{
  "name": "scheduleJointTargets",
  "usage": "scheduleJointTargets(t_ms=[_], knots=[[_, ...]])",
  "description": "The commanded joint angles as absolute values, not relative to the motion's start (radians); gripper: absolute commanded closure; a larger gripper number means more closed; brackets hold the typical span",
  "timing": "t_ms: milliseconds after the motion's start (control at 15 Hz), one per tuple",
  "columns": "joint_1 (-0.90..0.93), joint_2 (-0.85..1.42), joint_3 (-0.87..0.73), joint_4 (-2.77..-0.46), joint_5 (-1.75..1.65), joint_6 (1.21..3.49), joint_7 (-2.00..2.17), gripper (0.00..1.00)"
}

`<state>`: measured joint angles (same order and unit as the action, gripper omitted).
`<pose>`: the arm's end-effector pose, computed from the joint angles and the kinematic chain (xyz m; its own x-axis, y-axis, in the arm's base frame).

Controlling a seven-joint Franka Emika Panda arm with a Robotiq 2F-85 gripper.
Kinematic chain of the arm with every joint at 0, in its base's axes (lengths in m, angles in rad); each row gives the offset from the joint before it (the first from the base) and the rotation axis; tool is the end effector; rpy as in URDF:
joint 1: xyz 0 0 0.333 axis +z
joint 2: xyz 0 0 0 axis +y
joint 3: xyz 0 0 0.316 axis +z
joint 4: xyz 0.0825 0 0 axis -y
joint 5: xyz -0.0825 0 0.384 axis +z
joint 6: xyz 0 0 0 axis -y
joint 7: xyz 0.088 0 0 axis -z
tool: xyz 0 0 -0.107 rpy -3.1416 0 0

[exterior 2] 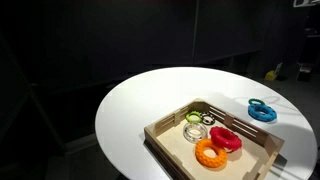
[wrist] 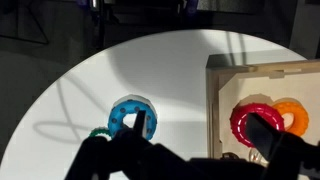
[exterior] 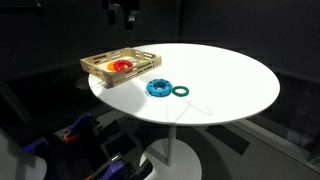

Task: Pick up the red ring from the tray and put it on the table

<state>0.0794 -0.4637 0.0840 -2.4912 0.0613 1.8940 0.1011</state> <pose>0.3808 0.0679 0.4388 0.9904 0.0275 -0.1353 0.0273 -0.9996 -0.0038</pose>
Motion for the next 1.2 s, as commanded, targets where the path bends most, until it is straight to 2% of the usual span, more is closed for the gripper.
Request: scheduleJointTargets(t_ms=[0,1133], knots=[[0.077,-0.464,0.086,-2.490,0.062,1.892,0.100,0.00],[0.083,-0.429,0.104,-2.457,0.062,1.928,0.112,0.00]])
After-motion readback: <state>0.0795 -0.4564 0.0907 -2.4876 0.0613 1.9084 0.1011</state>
